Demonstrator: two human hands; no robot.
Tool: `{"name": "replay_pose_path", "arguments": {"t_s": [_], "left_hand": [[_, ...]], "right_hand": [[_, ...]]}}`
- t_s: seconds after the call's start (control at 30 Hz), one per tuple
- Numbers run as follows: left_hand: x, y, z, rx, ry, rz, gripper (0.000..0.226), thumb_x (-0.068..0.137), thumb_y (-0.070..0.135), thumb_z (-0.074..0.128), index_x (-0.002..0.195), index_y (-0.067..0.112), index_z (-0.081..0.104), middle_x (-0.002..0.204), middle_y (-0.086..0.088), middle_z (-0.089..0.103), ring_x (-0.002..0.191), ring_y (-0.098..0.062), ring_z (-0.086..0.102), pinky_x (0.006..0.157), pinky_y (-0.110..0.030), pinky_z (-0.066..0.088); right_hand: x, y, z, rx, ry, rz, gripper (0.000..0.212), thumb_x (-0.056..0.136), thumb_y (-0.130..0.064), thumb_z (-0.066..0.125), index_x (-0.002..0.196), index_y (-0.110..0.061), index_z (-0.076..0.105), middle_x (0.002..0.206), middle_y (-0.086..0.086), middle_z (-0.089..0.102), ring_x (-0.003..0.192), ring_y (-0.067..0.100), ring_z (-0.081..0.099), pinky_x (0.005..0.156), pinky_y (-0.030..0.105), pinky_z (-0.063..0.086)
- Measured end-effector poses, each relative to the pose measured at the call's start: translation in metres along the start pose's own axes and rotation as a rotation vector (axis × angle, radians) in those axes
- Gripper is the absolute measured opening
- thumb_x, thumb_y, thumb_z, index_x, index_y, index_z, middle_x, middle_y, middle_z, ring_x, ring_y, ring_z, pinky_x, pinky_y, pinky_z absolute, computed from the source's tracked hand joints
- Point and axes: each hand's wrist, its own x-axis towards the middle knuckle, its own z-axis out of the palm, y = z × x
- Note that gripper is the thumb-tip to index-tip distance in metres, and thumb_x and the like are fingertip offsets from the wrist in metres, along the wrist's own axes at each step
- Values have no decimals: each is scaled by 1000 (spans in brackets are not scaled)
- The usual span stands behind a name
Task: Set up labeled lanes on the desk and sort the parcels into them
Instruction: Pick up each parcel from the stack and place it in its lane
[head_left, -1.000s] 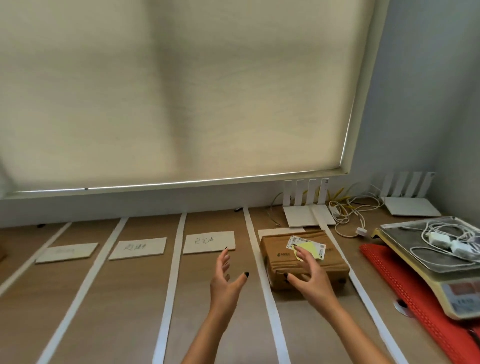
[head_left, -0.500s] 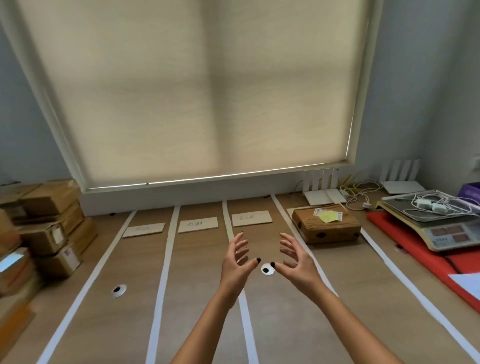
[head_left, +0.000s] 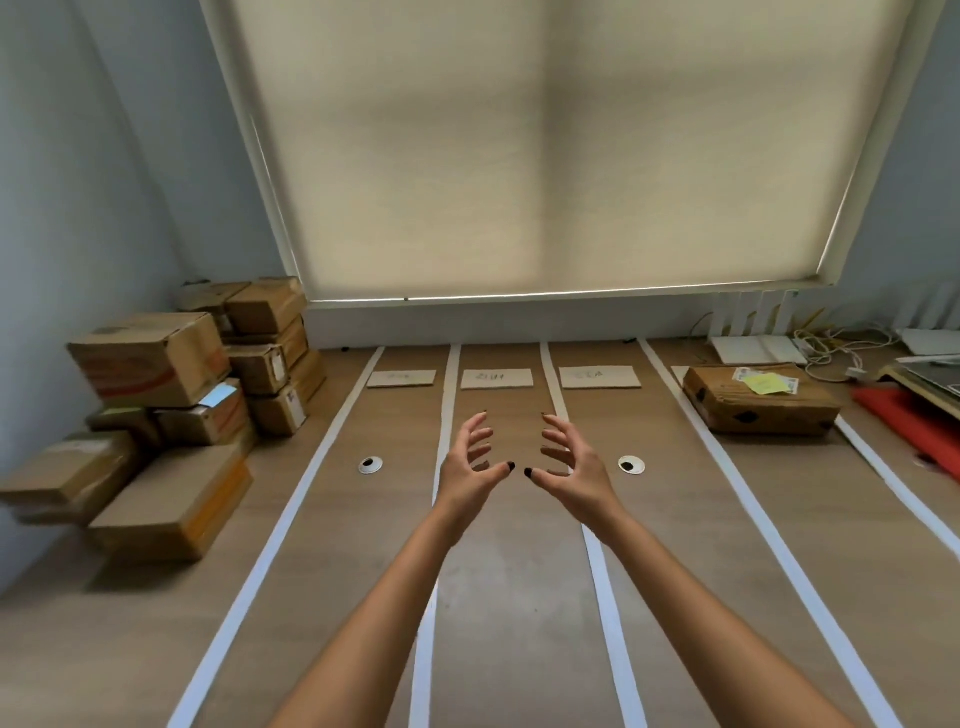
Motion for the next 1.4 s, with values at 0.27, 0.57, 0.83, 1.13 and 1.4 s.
{"name": "replay_pose_path", "arguments": {"t_s": [0.27,0.57,0.83,1.13,1.4], "left_hand": [[9,-29,-124,18,2,26,70,82,11,69,141,25,34,136,-4,47,120,-20,47,96,-31,44],[7,-63,-262,45,-56,3,68,82,13,69,139,27,35,135,-4,48,119,-19,49,94,-30,45],[22,-79,-321,42,22,-42,67,84,10,67,141,24,34,137,-5,46,122,-21,47,91,-27,43],[34,-132,-404,127,136,-165,64,86,9,64,140,27,36,139,-3,45,127,-21,44,96,-30,40],[66,-193,-506,222,205,-305,61,87,6,61,140,27,38,142,-2,43,131,-22,40,101,-35,39]], "right_hand": [[17,-38,116,-57,36,-21,75,77,-17,75,140,-25,35,138,6,46,117,17,50,84,21,45],[12,-74,254,18,40,30,73,78,-12,74,139,-24,36,138,10,46,117,18,50,85,22,47],[36,-79,315,-17,-61,5,70,79,-13,73,137,-26,38,136,8,47,113,15,52,81,19,47],[50,-72,406,2,-191,91,69,79,-11,72,138,-25,38,137,8,46,120,20,49,86,26,49],[75,-60,509,55,-262,191,63,81,-8,68,132,-32,40,137,8,45,125,24,46,94,36,48]]}}
